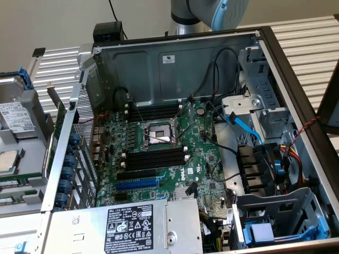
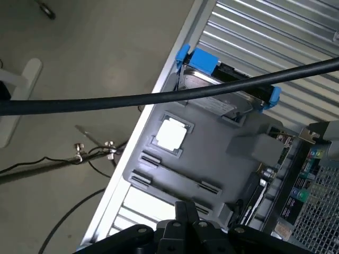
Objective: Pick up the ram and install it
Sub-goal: 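Pick up the ram and move it above insertion slot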
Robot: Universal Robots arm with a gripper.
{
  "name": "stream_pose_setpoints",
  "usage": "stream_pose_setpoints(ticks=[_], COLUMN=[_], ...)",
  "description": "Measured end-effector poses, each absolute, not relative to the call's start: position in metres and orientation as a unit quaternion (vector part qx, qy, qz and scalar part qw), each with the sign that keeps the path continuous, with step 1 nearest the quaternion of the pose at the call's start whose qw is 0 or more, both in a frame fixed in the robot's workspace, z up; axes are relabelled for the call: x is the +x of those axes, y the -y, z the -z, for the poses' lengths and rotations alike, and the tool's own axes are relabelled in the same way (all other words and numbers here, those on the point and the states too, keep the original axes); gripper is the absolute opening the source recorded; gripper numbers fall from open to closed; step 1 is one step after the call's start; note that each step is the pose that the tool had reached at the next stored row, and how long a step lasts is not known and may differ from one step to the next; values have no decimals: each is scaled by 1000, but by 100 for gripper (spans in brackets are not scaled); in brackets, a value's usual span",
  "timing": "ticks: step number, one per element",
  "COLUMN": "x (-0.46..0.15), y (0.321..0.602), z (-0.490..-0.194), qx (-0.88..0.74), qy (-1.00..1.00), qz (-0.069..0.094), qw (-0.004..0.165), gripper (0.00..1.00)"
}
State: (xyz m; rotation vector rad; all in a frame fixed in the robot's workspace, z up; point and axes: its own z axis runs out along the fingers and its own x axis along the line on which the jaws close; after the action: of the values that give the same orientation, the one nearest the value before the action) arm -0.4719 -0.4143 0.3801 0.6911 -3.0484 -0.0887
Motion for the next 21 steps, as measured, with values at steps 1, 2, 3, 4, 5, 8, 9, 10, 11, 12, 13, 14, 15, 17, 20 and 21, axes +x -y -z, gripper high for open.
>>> stream_pose_setpoints(ticks=[1, 2, 3, 4, 5, 8, 9, 10, 11, 12, 13, 14, 15, 17, 20, 21], x=[-472, -472, -472, -472, -472, -472, -472, -472, -472, -472, -472, -472, -472, -472, -472, -472], y=[414, 414, 414, 414, 414, 414, 414, 414, 414, 414, 414, 414, 414, 414, 414, 414], z=[-380, -380, -380, -380, -380, -380, -380, -380, -380, -379, -379, -379, -379, -379, -379, -379], qx=[230, 239, 247, 256, 265, 291, 300, 308, 317, 326, 334, 343, 351, 368, 394, 402], qy=[973, 971, 969, 966, 964, 956, 954, 951, 948, 945, 942, 939, 936, 929, 919, 915], qz=[28, 28, 28, 28, 28, 28, 28, 28, 28, 27, 27, 27, 27, 27, 27, 26], qw=[8, 8, 8, 8, 9, 9, 10, 10, 10, 10, 11, 11, 11, 12, 12, 12], gripper=[11, 11, 11, 11, 11, 11, 11, 11, 11, 11, 11, 11, 11, 11, 11, 11])
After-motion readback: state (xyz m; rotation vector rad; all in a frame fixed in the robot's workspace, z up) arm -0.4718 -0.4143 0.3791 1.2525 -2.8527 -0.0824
